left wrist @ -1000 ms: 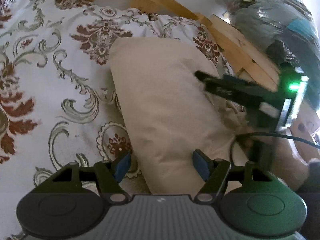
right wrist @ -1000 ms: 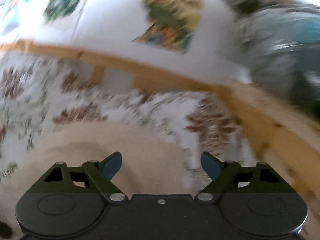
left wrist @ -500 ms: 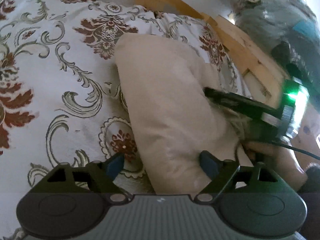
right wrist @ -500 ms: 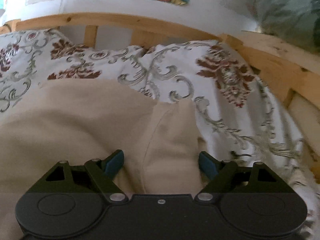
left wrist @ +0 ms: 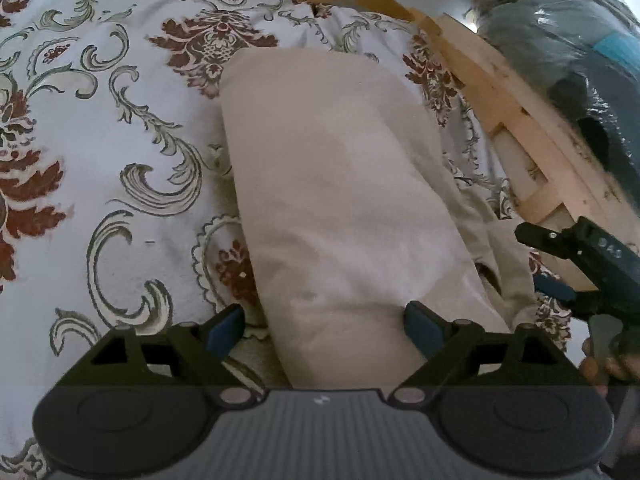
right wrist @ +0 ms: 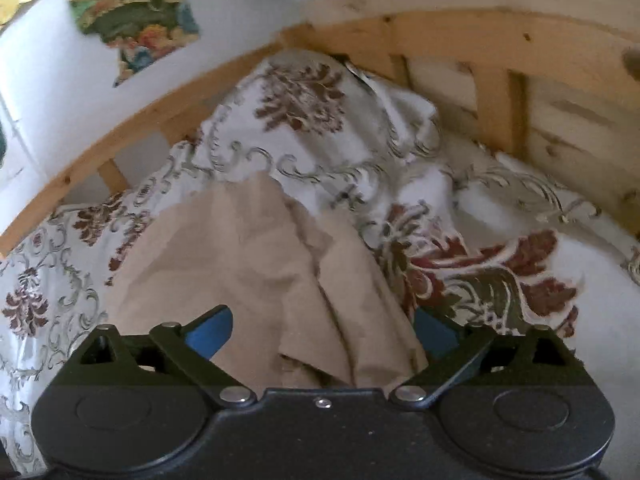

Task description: Fold large clothes

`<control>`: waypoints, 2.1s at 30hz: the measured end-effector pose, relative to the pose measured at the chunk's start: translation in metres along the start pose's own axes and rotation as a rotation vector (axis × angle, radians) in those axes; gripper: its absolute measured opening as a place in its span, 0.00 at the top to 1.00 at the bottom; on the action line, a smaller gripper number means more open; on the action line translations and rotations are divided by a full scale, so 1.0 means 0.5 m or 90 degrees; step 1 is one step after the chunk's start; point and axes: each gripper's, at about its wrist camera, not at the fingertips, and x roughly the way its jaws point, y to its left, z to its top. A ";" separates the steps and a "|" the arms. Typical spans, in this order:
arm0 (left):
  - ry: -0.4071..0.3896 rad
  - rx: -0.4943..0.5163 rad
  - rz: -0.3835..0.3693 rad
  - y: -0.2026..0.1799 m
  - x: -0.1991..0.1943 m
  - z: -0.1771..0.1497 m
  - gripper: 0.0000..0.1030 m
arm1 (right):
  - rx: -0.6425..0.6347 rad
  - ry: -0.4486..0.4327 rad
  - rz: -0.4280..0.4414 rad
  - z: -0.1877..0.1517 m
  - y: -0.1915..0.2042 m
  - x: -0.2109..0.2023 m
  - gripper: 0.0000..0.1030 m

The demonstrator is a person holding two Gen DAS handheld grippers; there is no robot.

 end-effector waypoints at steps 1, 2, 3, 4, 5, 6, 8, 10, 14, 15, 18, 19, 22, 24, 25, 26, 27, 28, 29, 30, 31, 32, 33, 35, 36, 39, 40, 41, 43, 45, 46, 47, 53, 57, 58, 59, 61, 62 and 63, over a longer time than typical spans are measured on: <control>-0.002 0.006 0.003 -0.002 0.000 -0.001 0.12 | -0.012 -0.008 -0.001 -0.005 0.000 0.003 0.09; -0.004 0.009 0.004 -0.003 0.001 -0.001 0.12 | -0.028 -0.013 -0.002 -0.008 0.001 0.011 0.12; -0.004 0.008 0.003 -0.001 0.000 -0.001 0.12 | -0.046 -0.016 0.001 -0.011 0.004 0.021 0.18; -0.005 0.004 0.000 0.001 -0.001 -0.001 0.11 | -0.064 -0.012 0.004 -0.012 0.008 0.032 0.22; -0.007 -0.005 -0.007 0.004 -0.002 0.000 0.11 | -0.082 -0.011 0.006 -0.014 0.013 0.040 0.22; -0.008 -0.013 -0.012 0.008 -0.002 0.001 0.10 | -0.103 -0.018 0.005 -0.016 0.021 0.045 0.22; -0.014 -0.030 -0.022 0.014 -0.004 0.003 0.10 | -0.142 -0.036 0.003 -0.018 0.032 0.053 0.21; -0.020 -0.032 -0.025 0.015 -0.005 0.006 0.09 | -0.152 -0.044 0.005 -0.018 0.034 0.063 0.19; -0.024 -0.034 -0.026 0.017 -0.003 0.010 0.07 | -0.171 -0.054 0.003 -0.020 0.037 0.082 0.19; -0.023 -0.037 -0.027 0.018 -0.002 0.011 0.06 | -0.185 -0.058 -0.003 -0.022 0.042 0.085 0.19; -0.019 -0.039 -0.030 0.021 0.000 0.012 0.04 | -0.197 -0.059 -0.010 -0.023 0.049 0.090 0.20; -0.018 -0.039 -0.031 0.022 0.001 0.012 0.04 | -0.195 -0.059 -0.009 -0.023 0.047 0.091 0.20; -0.016 -0.040 -0.034 0.023 0.003 0.013 0.01 | -0.200 -0.060 -0.011 -0.023 0.047 0.094 0.20; -0.016 -0.040 -0.036 0.023 0.004 0.013 0.00 | -0.226 -0.064 -0.018 -0.026 0.054 0.098 0.19; -0.015 -0.041 -0.036 0.023 0.005 0.014 0.00 | -0.243 -0.065 -0.022 -0.030 0.060 0.101 0.18; -0.014 -0.041 -0.038 0.024 0.007 0.015 0.00 | -0.261 -0.066 -0.027 -0.032 0.064 0.105 0.18; -0.014 -0.043 -0.040 0.025 0.007 0.016 0.00 | -0.277 -0.068 -0.030 -0.034 0.068 0.110 0.16; -0.013 -0.047 -0.042 0.027 0.008 0.018 0.00 | -0.288 -0.069 -0.032 -0.038 0.071 0.112 0.16; -0.012 -0.053 -0.044 0.031 0.010 0.020 0.00 | -0.296 -0.068 -0.036 -0.039 0.073 0.117 0.16; -0.012 -0.061 -0.049 0.035 0.010 0.023 0.00 | -0.299 -0.065 -0.038 -0.039 0.073 0.121 0.15; -0.014 -0.071 -0.056 0.042 0.011 0.026 0.00 | -0.299 -0.061 -0.039 -0.038 0.073 0.124 0.15; -0.017 -0.081 -0.061 0.047 0.012 0.029 0.00 | -0.296 -0.059 -0.040 -0.037 0.072 0.125 0.15; -0.018 -0.089 -0.065 0.052 0.013 0.032 0.00 | -0.292 -0.061 -0.039 -0.036 0.072 0.125 0.15; -0.023 -0.115 -0.073 0.066 0.015 0.041 0.00 | -0.291 -0.063 -0.040 -0.037 0.073 0.125 0.15; -0.026 -0.128 -0.076 0.074 0.017 0.044 0.00 | -0.294 -0.063 -0.040 -0.037 0.073 0.125 0.15; -0.033 -0.164 -0.086 0.093 0.021 0.049 0.00 | -0.299 -0.065 -0.040 -0.037 0.075 0.124 0.15; -0.033 -0.168 -0.089 0.097 0.021 0.049 0.00 | -0.298 -0.066 -0.040 -0.037 0.075 0.124 0.15; -0.034 -0.166 -0.089 0.098 0.022 0.047 0.00 | -0.299 -0.065 -0.040 -0.038 0.075 0.124 0.15; -0.036 -0.154 -0.085 0.094 0.024 0.046 0.00 | -0.302 -0.064 -0.038 -0.039 0.075 0.124 0.10; -0.044 -0.134 -0.076 0.087 0.026 0.041 0.00 | -0.308 -0.061 -0.034 -0.041 0.077 0.125 0.06; -0.051 -0.128 -0.073 0.084 0.026 0.038 0.00 | -0.312 -0.060 -0.034 -0.042 0.078 0.127 0.05; -0.058 -0.126 -0.073 0.084 0.027 0.034 0.00 | -0.316 -0.059 -0.034 -0.042 0.079 0.128 0.05; -0.063 -0.124 -0.077 0.088 0.027 0.031 0.00 | -0.328 -0.057 -0.032 -0.048 0.080 0.133 0.01; -0.062 -0.122 -0.077 0.088 0.025 0.030 0.00 | -0.335 -0.063 -0.033 -0.050 0.080 0.134 0.01; -0.062 -0.122 -0.077 0.088 0.025 0.030 0.00 | -0.337 -0.064 -0.034 -0.051 0.081 0.135 0.01; -0.062 -0.122 -0.077 0.088 0.025 0.030 0.00 | -0.338 -0.065 -0.035 -0.052 0.081 0.135 0.01; -0.062 -0.121 -0.078 0.088 0.026 0.031 0.00 | -0.340 -0.067 -0.033 -0.054 0.082 0.133 0.01; -0.060 -0.119 -0.079 0.087 0.026 0.032 0.00 | -0.340 -0.070 -0.028 -0.054 0.082 0.132 0.01; -0.057 -0.117 -0.081 0.087 0.028 0.034 0.00 | -0.341 -0.071 -0.026 -0.055 0.083 0.131 0.01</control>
